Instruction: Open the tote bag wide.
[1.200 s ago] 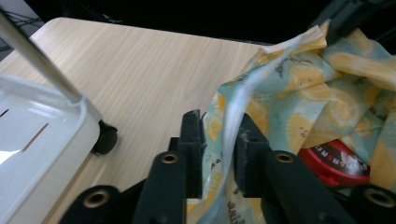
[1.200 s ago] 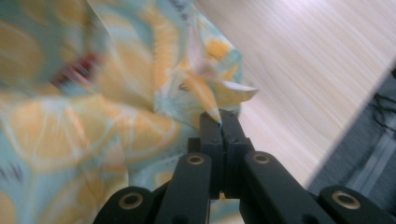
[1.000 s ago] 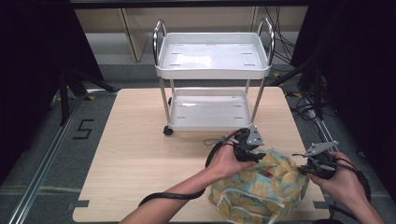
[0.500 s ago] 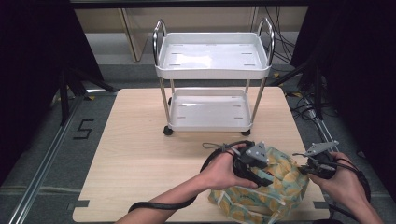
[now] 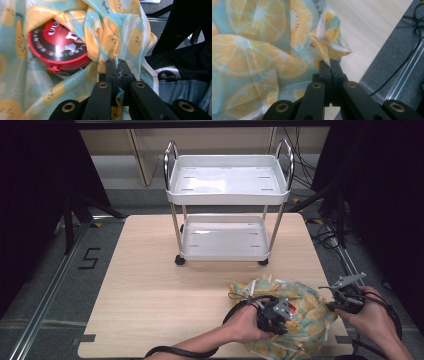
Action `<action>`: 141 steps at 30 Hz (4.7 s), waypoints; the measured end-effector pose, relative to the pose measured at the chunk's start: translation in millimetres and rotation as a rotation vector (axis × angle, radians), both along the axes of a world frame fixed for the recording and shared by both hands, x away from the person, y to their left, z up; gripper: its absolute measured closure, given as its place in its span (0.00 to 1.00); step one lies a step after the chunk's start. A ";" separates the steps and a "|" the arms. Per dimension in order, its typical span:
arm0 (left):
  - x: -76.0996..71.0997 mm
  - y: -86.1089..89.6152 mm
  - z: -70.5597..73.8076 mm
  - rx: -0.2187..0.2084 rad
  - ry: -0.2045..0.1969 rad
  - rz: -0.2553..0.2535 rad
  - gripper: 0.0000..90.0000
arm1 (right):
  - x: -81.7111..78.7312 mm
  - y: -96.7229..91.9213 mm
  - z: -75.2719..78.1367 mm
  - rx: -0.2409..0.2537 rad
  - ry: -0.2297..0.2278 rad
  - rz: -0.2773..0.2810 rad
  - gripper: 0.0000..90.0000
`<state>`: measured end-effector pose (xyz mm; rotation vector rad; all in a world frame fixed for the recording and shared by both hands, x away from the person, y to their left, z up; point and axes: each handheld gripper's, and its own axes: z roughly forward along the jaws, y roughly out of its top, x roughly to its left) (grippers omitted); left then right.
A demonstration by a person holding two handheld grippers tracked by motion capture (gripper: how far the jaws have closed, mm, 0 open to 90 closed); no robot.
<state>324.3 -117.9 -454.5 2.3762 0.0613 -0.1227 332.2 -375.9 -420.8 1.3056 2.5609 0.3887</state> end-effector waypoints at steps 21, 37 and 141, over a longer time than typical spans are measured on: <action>-7.0 -3.8 -2.2 -0.021 -0.047 -0.007 0.99 | 6.3 45.2 35.7 0.240 -0.158 0.225 0.62; -14.9 -8.1 -3.2 -0.031 -0.089 -0.069 0.99 | 33.1 48.7 15.1 0.227 0.012 0.108 1.00; 59.2 58.7 36.7 -0.148 -0.048 0.426 0.52 | 2.2 47.6 6.8 0.315 0.055 0.029 0.71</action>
